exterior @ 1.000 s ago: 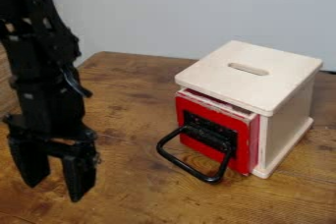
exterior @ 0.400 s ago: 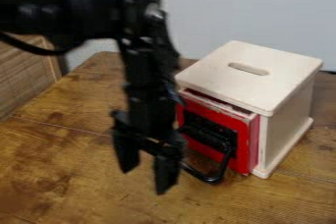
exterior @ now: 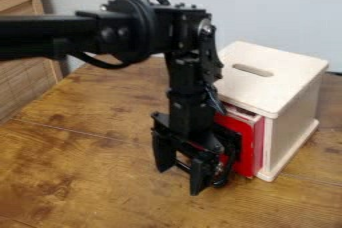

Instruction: Close the drawer

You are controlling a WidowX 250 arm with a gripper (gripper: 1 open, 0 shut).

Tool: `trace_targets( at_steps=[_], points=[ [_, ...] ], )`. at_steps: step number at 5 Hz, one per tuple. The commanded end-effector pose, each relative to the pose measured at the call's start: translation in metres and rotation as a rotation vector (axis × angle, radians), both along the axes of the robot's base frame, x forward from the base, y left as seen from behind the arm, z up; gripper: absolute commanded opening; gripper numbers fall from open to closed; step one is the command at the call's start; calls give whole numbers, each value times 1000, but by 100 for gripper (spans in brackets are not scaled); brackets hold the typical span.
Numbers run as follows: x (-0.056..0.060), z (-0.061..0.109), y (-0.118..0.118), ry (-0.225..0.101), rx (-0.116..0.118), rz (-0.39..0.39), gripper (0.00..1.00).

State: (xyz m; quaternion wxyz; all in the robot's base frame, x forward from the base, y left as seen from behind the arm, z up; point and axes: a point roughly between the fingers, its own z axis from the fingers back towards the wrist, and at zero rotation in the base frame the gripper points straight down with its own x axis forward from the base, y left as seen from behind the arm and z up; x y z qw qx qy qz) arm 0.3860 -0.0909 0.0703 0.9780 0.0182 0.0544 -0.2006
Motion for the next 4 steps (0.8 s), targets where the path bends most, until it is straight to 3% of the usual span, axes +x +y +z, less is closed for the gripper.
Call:
trace_targets(
  at_steps=[1, 4],
  points=[
    [19, 19, -10, -94, -6, -23, 100],
    [42, 5, -4, -89, -9, 53, 100]
  ],
)
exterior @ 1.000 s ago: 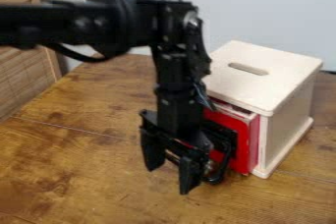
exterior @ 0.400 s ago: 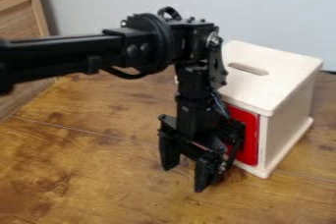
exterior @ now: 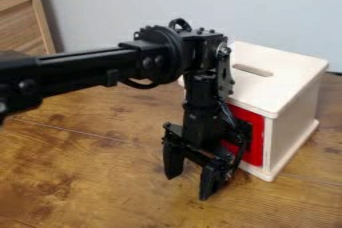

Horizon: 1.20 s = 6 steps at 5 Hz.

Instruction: Close the drawer

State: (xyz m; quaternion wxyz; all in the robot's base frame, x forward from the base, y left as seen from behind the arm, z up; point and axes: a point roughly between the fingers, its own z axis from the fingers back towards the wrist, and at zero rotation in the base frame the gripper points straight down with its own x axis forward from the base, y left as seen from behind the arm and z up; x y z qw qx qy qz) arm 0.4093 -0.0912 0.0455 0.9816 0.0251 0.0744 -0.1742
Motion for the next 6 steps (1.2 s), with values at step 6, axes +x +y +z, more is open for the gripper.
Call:
trace_targets(
  at_steps=[6],
  points=[
    [54, 38, 19, -169, -58, 166, 100]
  ],
)
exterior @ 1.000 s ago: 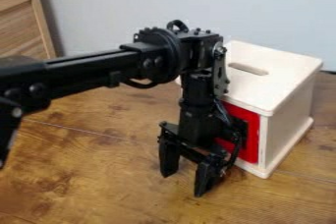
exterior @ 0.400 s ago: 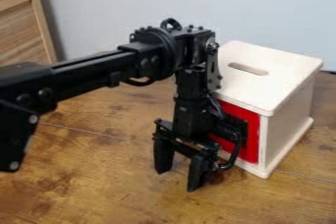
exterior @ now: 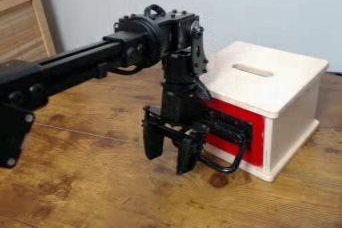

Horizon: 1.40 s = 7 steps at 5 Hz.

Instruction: Close the drawer

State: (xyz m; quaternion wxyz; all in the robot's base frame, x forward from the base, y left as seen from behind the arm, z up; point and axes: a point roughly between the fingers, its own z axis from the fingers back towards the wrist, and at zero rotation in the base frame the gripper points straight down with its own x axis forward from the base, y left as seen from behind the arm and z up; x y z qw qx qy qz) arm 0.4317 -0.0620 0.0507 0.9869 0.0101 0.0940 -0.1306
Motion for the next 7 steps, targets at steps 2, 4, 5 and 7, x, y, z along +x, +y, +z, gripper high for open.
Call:
trace_targets(
  at_steps=[2, 4, 5, 7],
  points=[
    [34, 29, -13, -222, -21, 96, 100],
    [37, 31, -17, -234, -12, 113, 100],
    [33, 42, -15, -243, -13, 130, 100],
    [24, 67, -13, -269, -18, 167, 100]
  ],
)
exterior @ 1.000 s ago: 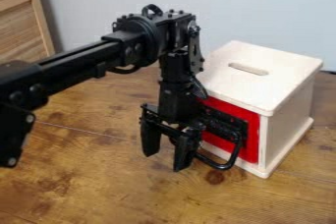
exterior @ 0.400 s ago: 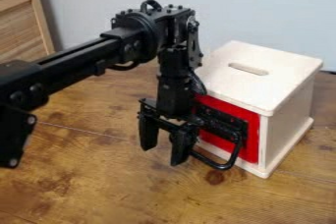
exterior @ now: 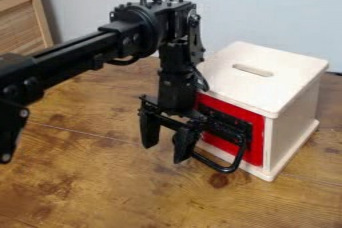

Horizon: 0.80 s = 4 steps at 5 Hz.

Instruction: Close the drawer

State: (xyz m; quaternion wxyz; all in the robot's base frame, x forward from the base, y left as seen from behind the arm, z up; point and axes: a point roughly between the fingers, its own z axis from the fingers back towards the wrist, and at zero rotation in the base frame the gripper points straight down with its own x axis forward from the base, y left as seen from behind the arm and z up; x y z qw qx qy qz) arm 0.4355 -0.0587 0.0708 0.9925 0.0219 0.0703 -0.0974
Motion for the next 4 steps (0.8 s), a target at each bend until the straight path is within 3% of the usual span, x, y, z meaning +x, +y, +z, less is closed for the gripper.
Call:
trace_targets(
  at_steps=[1, 4],
  points=[
    [15, 59, -15, -233, -39, 117, 100],
    [-6, 101, -10, -271, -54, 166, 100]
  ],
)
